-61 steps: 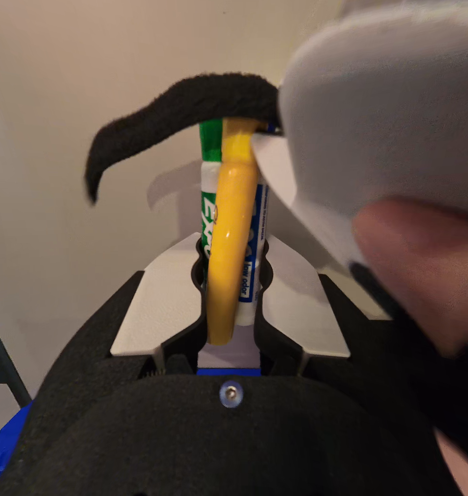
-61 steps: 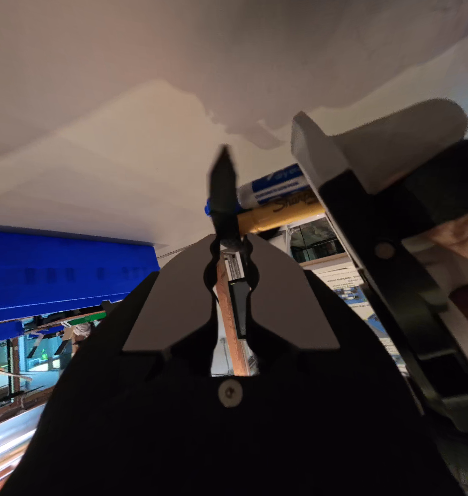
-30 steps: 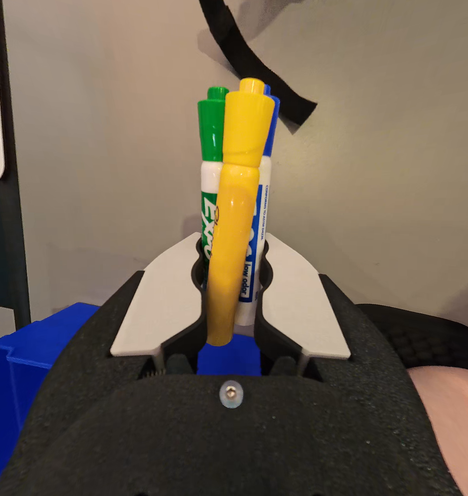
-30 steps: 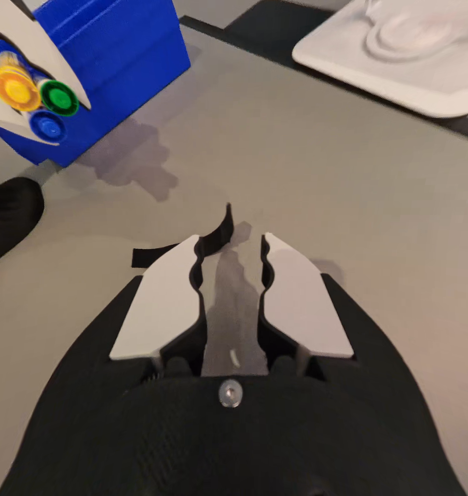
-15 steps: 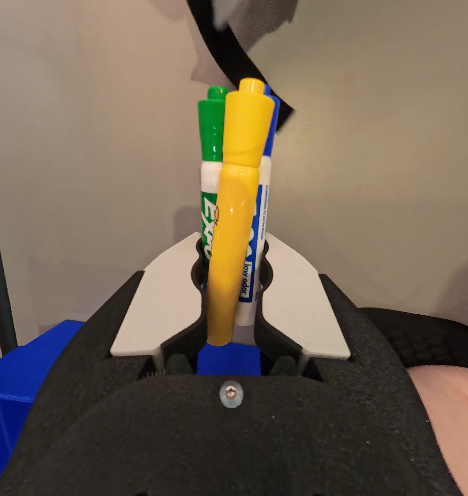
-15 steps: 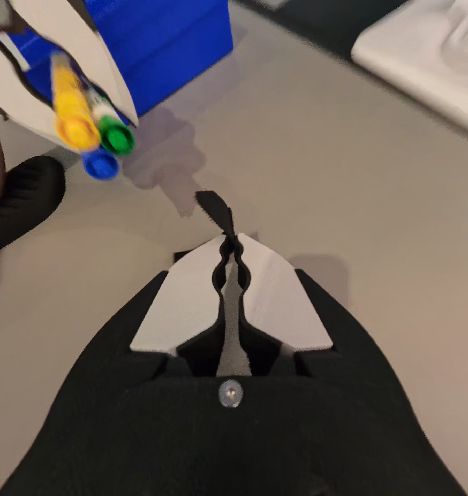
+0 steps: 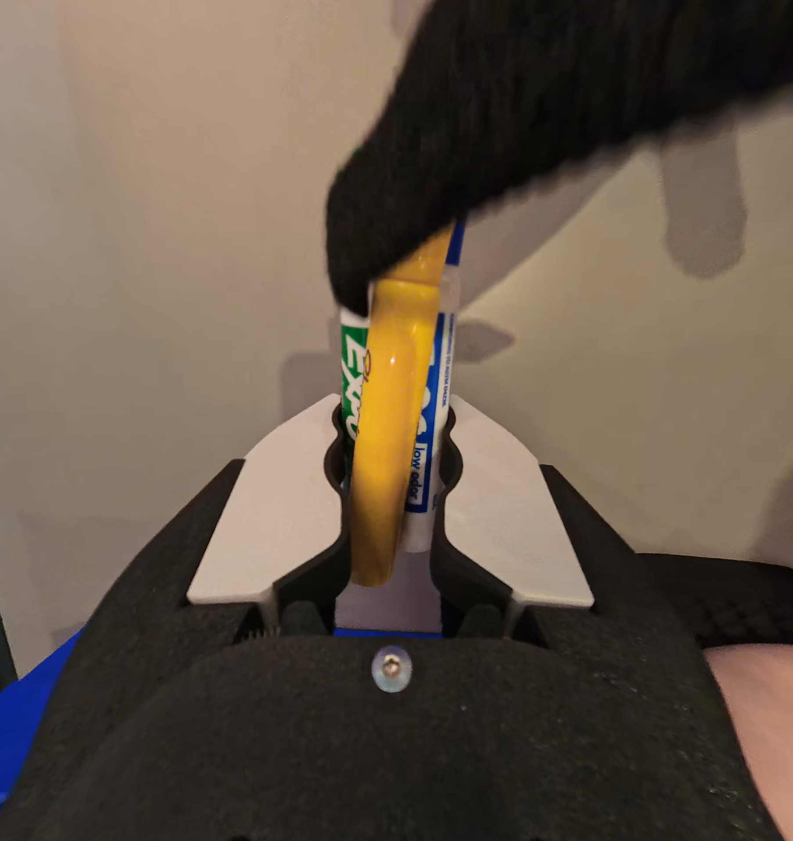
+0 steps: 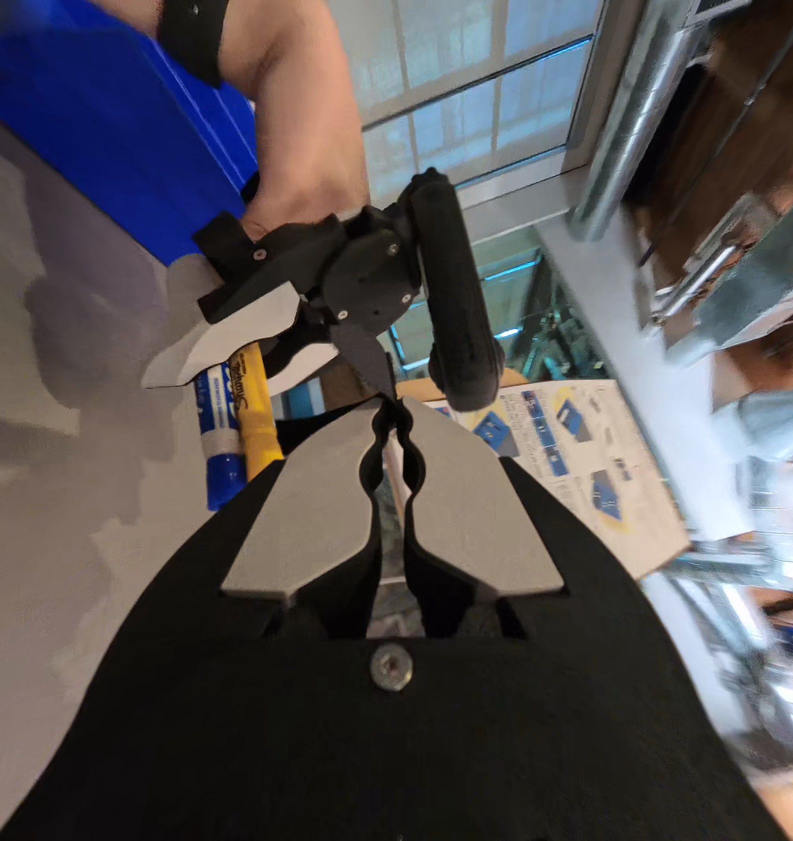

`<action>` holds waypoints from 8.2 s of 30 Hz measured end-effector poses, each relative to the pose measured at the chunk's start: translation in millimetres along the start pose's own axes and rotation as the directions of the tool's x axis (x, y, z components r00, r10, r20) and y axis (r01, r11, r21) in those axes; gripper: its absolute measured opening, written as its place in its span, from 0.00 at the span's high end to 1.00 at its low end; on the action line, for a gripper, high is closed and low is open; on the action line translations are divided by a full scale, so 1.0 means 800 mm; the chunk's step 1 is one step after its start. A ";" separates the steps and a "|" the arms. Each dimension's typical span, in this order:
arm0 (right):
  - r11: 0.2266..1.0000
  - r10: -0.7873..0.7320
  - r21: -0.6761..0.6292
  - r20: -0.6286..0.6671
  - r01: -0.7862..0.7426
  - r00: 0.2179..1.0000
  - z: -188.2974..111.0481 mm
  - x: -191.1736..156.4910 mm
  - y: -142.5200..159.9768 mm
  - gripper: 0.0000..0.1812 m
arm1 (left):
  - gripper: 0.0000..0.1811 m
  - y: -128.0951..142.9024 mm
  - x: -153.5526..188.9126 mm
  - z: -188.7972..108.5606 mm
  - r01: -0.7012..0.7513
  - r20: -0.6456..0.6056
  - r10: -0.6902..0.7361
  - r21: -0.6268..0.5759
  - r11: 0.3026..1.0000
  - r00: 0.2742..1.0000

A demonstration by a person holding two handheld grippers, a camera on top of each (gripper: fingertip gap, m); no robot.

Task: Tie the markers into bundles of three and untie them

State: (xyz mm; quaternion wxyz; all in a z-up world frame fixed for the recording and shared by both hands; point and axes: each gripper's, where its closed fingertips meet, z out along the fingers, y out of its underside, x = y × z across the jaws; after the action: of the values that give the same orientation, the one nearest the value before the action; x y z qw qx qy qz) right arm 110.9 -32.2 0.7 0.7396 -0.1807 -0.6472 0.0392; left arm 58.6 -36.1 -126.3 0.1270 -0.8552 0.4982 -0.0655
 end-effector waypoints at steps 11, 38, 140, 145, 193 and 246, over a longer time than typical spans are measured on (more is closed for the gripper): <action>0.985 -0.148 0.103 0.119 0.136 0.982 0.008 -0.078 -0.027 0.98 | 0.79 0.016 0.025 0.002 -0.041 -0.017 0.039 -0.144 0.989 0.999; 0.944 -0.305 -0.037 0.278 0.327 0.911 0.004 -0.079 -0.009 0.98 | 0.79 -0.036 0.023 0.010 -0.182 0.042 0.181 0.028 0.983 0.983; 0.962 -0.248 -0.096 0.095 0.257 0.964 0.019 -0.038 -0.014 0.98 | 0.79 -0.003 0.019 -0.006 -0.157 0.007 0.157 0.011 0.988 0.988; 0.924 -0.381 -0.008 0.090 0.383 0.920 0.027 -0.063 -0.033 0.98 | 0.79 0.008 0.013 0.000 -0.157 0.036 0.160 -0.057 0.986 0.987; 0.794 -0.607 0.048 0.022 0.605 0.795 0.013 -0.068 -0.060 0.95 | 0.79 -0.015 0.017 -0.037 -0.223 0.101 0.212 0.109 0.969 0.972; 0.810 -0.586 0.056 0.071 0.584 0.807 0.002 -0.069 -0.055 0.87 | 0.79 -0.009 0.026 -0.044 -0.237 0.094 0.229 0.089 0.967 0.969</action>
State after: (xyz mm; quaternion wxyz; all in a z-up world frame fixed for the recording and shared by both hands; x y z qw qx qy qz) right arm 92.8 -88.6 -37.1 0.6904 0.0408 -0.7014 -0.1725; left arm 66.6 -56.0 -90.7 0.1969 -0.7852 0.5857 -0.0395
